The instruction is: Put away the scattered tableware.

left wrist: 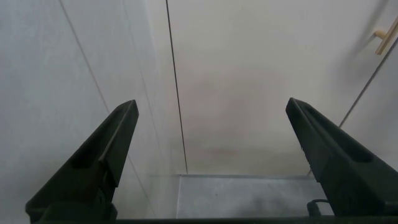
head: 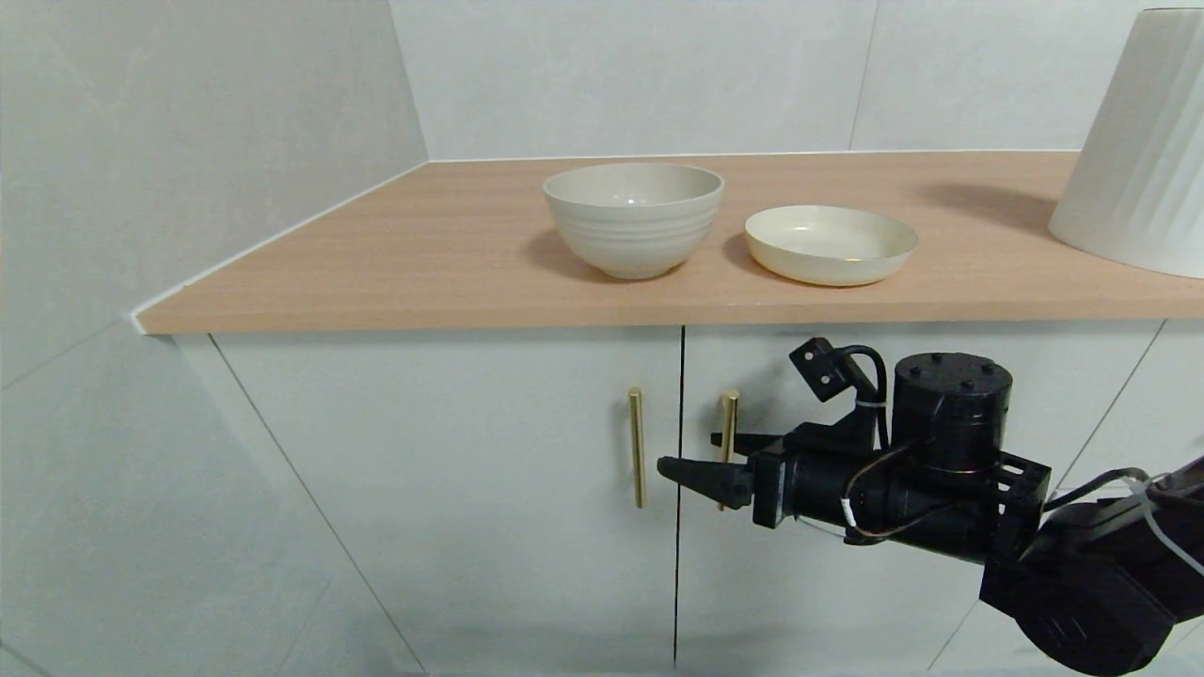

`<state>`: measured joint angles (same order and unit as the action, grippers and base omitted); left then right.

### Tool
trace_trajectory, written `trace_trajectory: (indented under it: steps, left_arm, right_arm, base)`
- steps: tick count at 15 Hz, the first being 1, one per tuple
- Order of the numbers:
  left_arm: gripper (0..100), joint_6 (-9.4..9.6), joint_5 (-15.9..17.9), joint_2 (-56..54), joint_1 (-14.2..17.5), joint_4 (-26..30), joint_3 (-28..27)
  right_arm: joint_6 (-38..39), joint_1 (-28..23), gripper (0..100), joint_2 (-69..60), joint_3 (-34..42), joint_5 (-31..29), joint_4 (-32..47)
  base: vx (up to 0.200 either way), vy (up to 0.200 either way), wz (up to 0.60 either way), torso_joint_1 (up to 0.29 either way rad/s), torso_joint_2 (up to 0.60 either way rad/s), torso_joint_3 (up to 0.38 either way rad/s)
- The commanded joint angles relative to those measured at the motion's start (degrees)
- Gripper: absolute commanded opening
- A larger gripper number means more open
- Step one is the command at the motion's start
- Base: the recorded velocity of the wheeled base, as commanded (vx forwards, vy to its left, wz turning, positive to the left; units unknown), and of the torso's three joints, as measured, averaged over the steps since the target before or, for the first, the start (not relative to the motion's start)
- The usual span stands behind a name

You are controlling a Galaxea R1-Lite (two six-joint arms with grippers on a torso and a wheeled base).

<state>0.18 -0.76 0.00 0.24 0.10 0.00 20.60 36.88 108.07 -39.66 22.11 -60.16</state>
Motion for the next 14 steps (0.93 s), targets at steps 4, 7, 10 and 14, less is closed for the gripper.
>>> trace_trajectory:
  steps: [4, 7, 10, 14]
  left_arm:
    - [100, -0.01, 0.0, 0.0, 0.0, 0.0, 0.0]
    - [100, -0.01, 0.0, 0.0, 0.0, 0.0, 0.0]
    - [100, -0.18, 0.0, 0.0, 0.0, 0.0, 0.0]
    - [100, -0.18, 0.0, 0.0, 0.0, 0.0, 0.0]
  right_arm:
    - [0.0, 0.0, 100, -1.4, 1.2, 1.7, 0.6]
    - [0.1, -0.1, 100, -3.2, 2.5, 5.0, 1.2]
    - [0.1, -0.3, 100, -8.9, 3.2, 10.6, 8.9]
    - [0.0, -0.4, 100, -14.3, 5.8, 14.1, 12.3]
  base:
    - [0.0, 0.0, 0.0, 0.0, 0.0, 0.0]
    - [0.0, 0.0, 0.0, 0.0, 0.0, 0.0]
    - [0.0, 0.0, 0.0, 0.0, 0.0, 0.0]
    - [0.0, 0.0, 0.0, 0.0, 0.0, 0.0]
